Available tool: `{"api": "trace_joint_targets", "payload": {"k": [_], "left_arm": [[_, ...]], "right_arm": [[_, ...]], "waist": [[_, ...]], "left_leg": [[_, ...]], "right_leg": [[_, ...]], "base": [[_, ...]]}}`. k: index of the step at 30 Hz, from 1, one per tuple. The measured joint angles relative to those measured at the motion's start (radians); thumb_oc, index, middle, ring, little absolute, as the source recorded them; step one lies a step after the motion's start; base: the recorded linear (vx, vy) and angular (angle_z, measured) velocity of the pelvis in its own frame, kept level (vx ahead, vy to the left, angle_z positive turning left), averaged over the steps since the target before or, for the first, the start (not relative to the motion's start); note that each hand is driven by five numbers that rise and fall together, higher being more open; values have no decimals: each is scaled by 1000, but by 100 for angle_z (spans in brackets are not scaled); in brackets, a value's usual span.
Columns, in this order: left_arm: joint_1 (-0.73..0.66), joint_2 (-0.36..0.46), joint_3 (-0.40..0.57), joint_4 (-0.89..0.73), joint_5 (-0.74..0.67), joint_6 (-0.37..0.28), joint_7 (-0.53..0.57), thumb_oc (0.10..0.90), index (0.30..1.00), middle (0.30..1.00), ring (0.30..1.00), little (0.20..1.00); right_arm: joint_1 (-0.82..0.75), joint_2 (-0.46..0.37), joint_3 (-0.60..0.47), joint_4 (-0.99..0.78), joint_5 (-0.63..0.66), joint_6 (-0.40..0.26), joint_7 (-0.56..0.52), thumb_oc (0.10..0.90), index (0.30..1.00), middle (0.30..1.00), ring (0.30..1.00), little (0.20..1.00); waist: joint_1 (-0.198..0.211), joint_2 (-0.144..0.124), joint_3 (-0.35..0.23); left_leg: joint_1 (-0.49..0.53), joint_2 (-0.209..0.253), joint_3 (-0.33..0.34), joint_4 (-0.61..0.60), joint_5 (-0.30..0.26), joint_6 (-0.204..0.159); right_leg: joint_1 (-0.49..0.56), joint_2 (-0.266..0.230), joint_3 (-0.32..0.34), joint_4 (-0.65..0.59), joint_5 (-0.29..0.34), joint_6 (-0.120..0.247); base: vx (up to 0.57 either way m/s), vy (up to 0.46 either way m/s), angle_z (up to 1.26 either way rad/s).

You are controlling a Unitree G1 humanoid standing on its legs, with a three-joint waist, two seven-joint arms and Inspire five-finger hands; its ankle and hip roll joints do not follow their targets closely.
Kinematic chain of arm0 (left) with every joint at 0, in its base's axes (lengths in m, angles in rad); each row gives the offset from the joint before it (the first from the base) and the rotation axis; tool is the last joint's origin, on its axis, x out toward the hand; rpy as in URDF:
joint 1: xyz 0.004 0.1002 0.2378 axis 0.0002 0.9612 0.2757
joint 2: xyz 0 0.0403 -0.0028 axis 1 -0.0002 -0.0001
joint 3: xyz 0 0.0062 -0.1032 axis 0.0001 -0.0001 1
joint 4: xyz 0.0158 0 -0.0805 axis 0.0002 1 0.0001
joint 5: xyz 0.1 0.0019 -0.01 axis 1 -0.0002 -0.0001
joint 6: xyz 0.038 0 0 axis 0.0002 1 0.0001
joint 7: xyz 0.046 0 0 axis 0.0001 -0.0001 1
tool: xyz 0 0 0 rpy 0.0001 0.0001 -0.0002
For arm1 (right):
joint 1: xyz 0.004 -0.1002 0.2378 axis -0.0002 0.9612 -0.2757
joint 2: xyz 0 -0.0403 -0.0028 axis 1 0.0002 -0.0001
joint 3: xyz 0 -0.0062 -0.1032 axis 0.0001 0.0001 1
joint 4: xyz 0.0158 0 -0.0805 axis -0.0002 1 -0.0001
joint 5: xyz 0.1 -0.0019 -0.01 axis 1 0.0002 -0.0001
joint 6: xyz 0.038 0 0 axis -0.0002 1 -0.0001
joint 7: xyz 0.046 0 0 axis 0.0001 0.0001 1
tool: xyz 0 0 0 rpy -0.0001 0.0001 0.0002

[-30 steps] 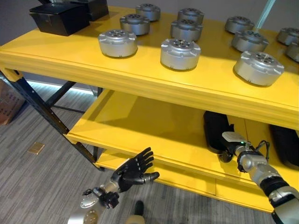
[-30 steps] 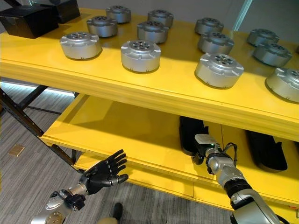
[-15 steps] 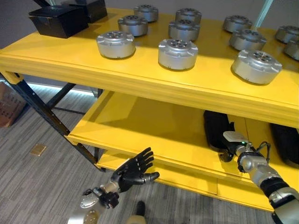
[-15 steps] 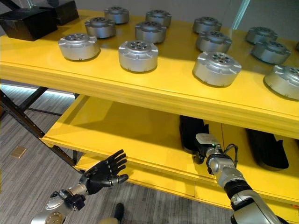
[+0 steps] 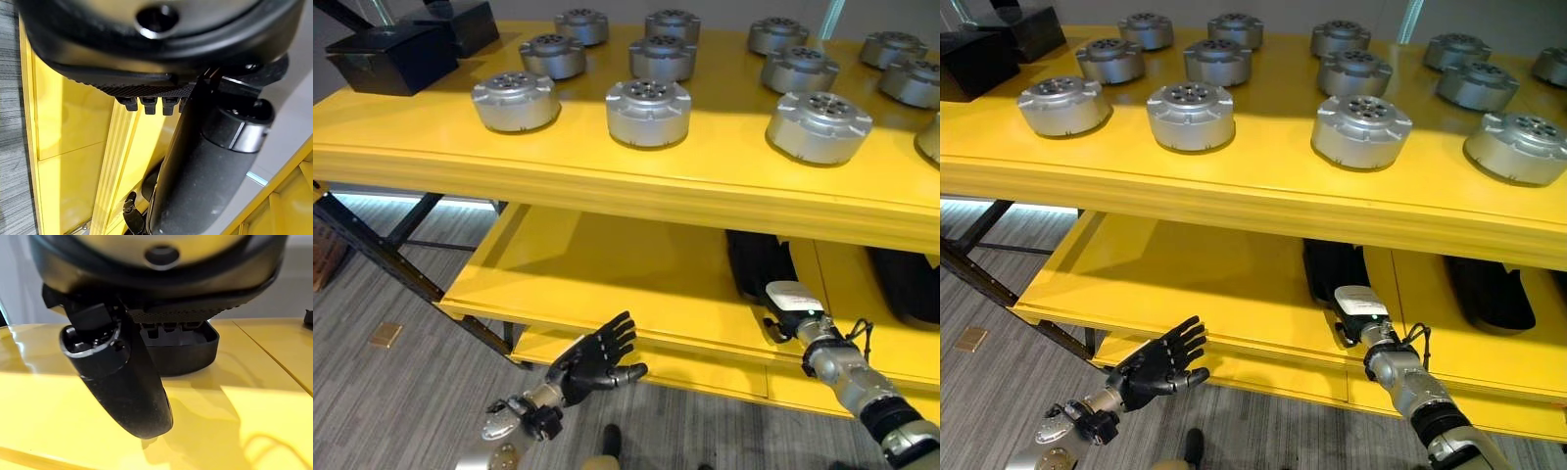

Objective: Move parts from the plastic box to the shelf.

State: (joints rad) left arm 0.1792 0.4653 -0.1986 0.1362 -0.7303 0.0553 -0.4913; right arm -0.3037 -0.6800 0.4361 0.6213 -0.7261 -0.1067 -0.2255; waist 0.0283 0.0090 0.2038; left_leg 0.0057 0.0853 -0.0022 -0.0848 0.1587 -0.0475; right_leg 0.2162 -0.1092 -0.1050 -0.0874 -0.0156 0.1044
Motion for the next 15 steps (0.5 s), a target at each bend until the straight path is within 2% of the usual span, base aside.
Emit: {"api": "trace_joint_targets", "payload": {"k": [15], "left_arm": [[2,0,-3,0,0,-15,0,900,1000,1000,1000,1000]], "right_arm": [[30,1,0,-30,25,-3,-8,900,1000,1000,1000,1000]], "waist": [[-1,7,1]], "left_leg": [[0,0,1,0,-2,0]], "right_leg": [[-1,0,2,0,0,0]], "base": [[0,0,0]]}}
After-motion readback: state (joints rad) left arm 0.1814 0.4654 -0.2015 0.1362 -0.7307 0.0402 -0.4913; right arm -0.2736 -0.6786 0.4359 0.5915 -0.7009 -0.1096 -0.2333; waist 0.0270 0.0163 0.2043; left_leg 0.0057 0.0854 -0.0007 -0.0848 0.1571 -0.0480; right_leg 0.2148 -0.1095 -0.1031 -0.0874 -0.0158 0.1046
